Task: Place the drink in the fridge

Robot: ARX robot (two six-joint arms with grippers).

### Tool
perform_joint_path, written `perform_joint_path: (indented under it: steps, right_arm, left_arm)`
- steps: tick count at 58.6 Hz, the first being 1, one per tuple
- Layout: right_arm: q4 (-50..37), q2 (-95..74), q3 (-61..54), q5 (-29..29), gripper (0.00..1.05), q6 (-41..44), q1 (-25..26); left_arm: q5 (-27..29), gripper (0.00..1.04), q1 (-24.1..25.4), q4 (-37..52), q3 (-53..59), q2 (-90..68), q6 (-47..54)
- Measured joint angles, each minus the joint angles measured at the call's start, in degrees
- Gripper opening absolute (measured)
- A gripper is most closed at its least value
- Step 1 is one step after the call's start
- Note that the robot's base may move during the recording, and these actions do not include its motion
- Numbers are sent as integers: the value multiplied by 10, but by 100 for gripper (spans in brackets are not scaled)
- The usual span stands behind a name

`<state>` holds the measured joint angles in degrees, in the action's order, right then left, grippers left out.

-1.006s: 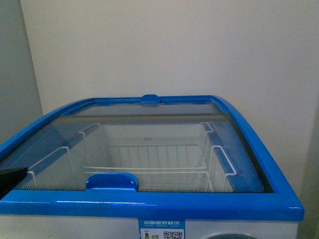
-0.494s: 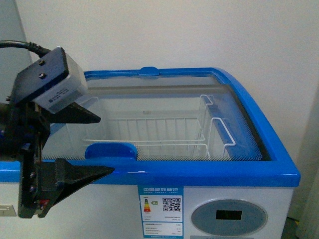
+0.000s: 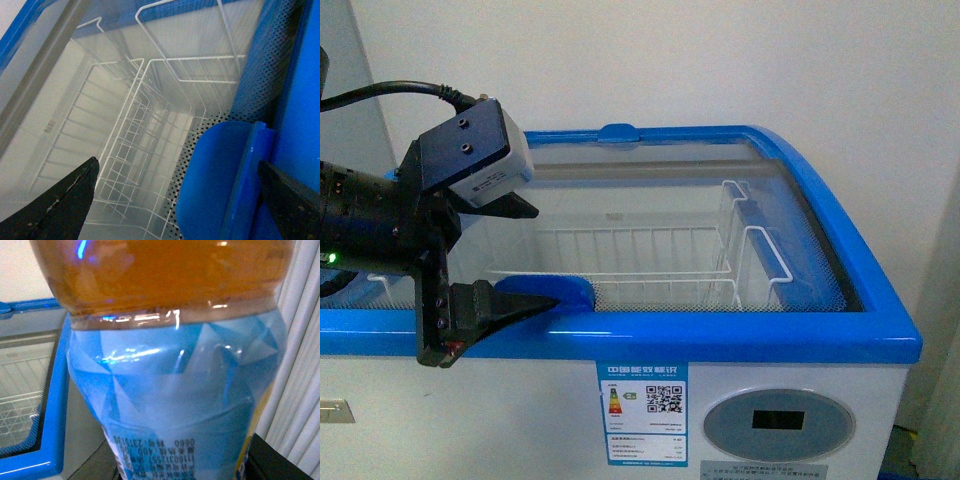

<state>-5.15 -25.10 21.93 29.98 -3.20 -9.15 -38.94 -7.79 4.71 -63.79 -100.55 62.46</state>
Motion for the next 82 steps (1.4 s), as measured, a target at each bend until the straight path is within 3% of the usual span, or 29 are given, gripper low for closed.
perform_joint_path:
  steps: [19, 38, 70, 78, 82]
  right_arm:
    - [0, 0, 0, -1, 38, 0, 0]
    - [0, 0, 0, 0, 38, 0, 0]
    - [0, 0, 0, 0, 38, 0, 0]
    - [0, 0, 0, 0, 38, 0, 0]
    - [0, 0, 0, 0, 38, 0, 0]
  left_arm:
    - [-28, 97, 4, -41, -145, -100, 7]
    - [-11, 97, 5, -102, -414, -251, 9]
    - [42, 97, 9, -165, -765, -450, 13]
    - [60, 97, 11, -111, -756, -453, -4]
    - [76, 97, 11, -68, -699, -429, -24]
